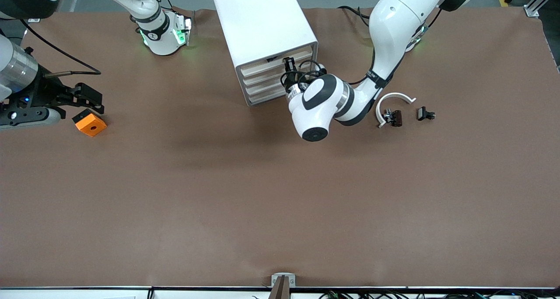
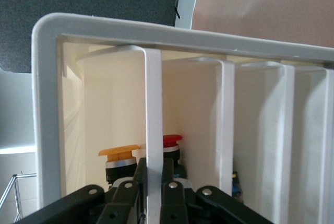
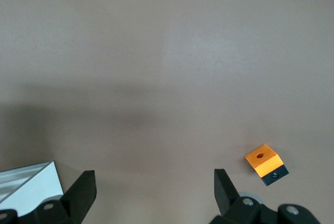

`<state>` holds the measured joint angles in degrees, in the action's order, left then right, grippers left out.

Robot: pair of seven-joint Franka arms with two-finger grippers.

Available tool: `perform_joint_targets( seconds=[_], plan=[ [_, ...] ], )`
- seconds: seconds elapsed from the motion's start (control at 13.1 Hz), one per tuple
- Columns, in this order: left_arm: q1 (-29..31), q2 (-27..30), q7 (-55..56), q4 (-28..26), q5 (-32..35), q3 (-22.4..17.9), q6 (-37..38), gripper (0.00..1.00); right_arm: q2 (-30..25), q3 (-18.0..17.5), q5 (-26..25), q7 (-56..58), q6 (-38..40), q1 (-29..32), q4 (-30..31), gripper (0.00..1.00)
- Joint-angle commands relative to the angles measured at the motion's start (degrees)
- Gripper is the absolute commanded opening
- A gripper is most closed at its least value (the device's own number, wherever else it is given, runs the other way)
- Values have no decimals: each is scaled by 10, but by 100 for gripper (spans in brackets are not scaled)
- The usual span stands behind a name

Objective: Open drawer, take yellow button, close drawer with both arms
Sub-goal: 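Pull the drawer open with the left gripper while the right gripper approaches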

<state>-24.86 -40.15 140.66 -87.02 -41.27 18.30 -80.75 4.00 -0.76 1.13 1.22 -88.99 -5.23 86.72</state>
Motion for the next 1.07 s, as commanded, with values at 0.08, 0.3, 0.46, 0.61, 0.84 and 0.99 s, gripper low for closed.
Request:
perform_joint_targets(
  seconds=[0.08, 0.3, 0.46, 0.61, 0.84, 0.99],
  plan=[
    [68, 5, 4, 9, -5, -9, 2, 0, 6, -4, 0, -62, 20, -46, -8, 100],
    [111, 2, 4, 21, -5, -10, 2, 0, 12, -4, 3, -201, 22, -92, -8, 100],
    [141, 0, -2, 21, -6, -10, -9, 0, 12, -4, 5, -310, 22, -141, -8, 100],
    [151, 0, -12, 26, -7, -10, -13, 10, 12, -4, 10, -447, 17, -200, -10, 100],
    [156, 2, -14, 31, -7, -10, -13, 85, 39, -4, 10, -648, 5, -291, -20, 100],
    [156, 4, -11, 40, -6, -10, -12, 100, 58, -4, 12, -744, -16, -337, -31, 100]
  ],
)
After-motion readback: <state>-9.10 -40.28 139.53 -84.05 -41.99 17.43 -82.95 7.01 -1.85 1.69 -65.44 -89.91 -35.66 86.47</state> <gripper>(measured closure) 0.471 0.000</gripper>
